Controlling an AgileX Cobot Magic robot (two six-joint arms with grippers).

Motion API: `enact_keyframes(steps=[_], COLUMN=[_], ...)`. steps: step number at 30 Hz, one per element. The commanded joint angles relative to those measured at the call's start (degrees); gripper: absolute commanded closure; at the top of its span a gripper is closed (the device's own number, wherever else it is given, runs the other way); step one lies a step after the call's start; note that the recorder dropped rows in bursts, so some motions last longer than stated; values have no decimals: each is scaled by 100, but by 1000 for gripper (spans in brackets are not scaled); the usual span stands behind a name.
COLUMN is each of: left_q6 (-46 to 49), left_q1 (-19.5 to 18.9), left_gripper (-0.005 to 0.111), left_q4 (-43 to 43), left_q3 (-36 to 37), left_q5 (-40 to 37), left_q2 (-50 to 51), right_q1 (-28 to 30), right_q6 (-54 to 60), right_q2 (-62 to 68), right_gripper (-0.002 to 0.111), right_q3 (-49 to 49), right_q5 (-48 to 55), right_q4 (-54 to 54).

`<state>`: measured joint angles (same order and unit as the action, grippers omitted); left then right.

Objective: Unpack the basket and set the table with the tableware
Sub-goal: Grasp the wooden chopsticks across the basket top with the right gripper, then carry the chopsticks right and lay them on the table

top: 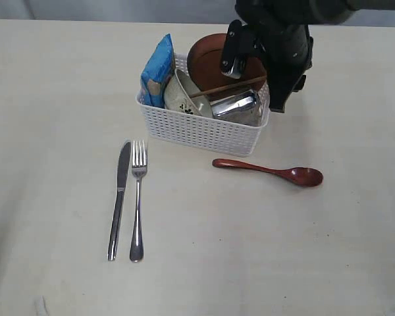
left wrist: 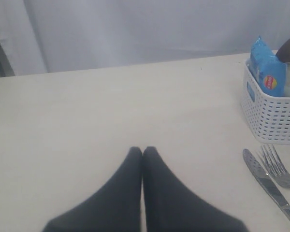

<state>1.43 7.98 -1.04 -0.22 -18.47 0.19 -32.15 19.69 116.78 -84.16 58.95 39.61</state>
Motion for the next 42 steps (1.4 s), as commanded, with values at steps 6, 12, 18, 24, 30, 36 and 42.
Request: enact_keyframes(steps=[6,12,18,24,30,36,42], left_q6=[32,32,32,32,32,32,32], left_q1=[-5,-5,-5,-5,-5,-5,-5], left_gripper=[107,107,107,107,107,107,107], left_q4=[-18,-18,-18,-18,-18,-18,-18], left_q3=[22,22,22,22,22,22,22], left_q5=[10,10,10,10,10,10,10], left_q2=[-19,-19,-19,-19,-19,-19,-19], right_q1=[1,-11,-129,-401,-383,-332,61], right_q6=[-40,-40,52,71,-236,-343,-797], right_q2=[64,-9,-262,-527,-819,-1377,-1919], right_gripper=[109,109,109,109,109,109,109], right_q3=[6,6,6,39,157,890,1740], right_q5=[309,705,1024,1102,1102,1102,1102], right_q4=[121,246,276,199,-156,-252,-252])
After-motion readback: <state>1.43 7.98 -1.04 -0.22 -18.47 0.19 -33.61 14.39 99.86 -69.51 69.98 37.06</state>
